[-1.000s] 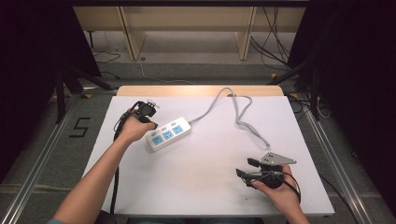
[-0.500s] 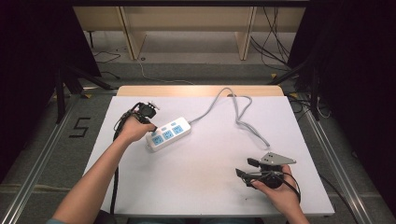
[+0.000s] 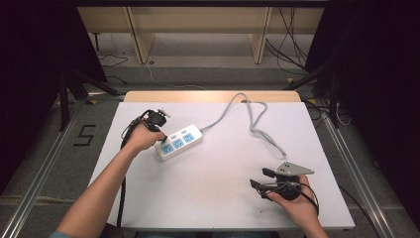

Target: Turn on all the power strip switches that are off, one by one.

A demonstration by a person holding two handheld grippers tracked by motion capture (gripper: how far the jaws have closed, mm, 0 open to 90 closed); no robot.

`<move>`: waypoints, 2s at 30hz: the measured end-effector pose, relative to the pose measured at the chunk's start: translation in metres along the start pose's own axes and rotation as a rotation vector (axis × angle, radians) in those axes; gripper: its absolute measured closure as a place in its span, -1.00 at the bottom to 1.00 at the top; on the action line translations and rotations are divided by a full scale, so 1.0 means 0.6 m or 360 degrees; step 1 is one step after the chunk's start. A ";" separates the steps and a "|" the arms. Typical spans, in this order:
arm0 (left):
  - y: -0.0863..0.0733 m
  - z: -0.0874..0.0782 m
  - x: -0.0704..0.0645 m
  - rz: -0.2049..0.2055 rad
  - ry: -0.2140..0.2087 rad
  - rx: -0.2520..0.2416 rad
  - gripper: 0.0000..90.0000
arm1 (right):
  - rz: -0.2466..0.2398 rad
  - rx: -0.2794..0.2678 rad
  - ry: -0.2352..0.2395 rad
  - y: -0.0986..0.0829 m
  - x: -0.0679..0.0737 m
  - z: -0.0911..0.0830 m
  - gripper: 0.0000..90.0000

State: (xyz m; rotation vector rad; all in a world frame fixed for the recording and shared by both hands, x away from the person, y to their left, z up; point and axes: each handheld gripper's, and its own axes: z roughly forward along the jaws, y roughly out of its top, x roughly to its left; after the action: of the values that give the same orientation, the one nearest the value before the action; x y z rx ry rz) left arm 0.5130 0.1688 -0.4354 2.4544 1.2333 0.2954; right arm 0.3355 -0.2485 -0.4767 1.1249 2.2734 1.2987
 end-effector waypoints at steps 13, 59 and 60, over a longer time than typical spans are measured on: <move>-0.001 0.003 0.003 -0.0033 -0.0021 0.0003 1.00 | -0.0001 -0.0002 -0.0004 0.000 0.000 -0.002 -0.25; -0.011 -0.030 -0.025 0.0027 -0.0059 -0.0240 0.45 | -0.0002 -0.0011 -0.0006 0.000 0.000 -0.003 -0.25; -0.011 -0.031 -0.027 0.0030 -0.0057 -0.0252 0.39 | -0.0002 -0.0012 -0.0006 0.000 0.000 -0.003 -0.25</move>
State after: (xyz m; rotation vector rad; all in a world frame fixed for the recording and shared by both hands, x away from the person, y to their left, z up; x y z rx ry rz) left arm 0.4921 0.1642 -0.4216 2.3269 1.1278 0.3396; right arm 0.3345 -0.2499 -0.4758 1.1227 2.2638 1.3025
